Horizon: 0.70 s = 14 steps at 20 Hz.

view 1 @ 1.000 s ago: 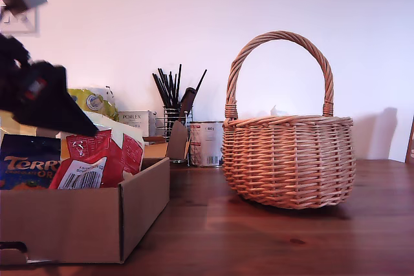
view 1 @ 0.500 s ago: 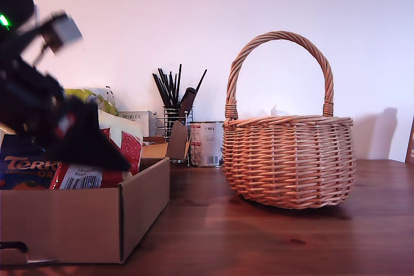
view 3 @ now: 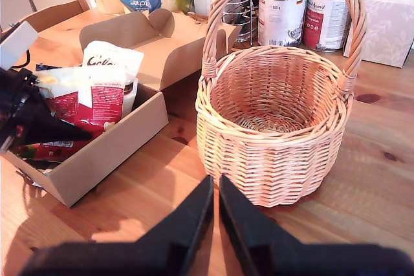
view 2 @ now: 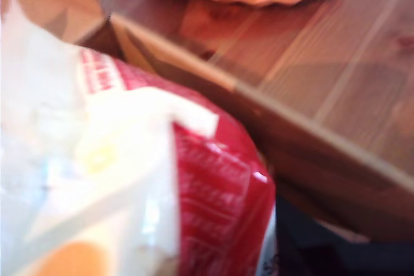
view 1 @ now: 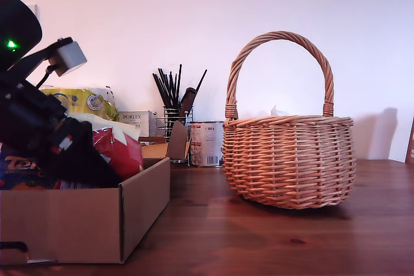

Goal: Move the bags of Easter eggs from the cardboard box on the left into the woven basket on the right side.

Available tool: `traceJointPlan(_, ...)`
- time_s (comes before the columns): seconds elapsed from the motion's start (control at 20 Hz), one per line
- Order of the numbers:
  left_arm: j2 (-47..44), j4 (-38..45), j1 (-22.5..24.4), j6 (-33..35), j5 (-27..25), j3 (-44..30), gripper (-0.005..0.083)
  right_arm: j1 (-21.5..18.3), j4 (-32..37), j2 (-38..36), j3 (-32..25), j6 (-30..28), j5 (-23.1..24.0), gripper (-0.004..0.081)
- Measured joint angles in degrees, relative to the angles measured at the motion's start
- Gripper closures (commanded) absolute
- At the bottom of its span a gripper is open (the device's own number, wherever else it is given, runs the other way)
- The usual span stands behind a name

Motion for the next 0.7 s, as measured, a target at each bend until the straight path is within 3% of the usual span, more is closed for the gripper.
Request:
traceJointPlan(0.55,-15.72,-5.97,-0.76,-4.15,1.46,6.97,0.0610,0.00,-0.02,0.00,0.00,0.00,0.00,0.0782)
traceJointPlan(0.7,-15.82,-5.29,-2.60,-9.20,3.28,7.06,0.0610,0.00,-0.02,0.00,0.00,0.00,0.00,0.0782)
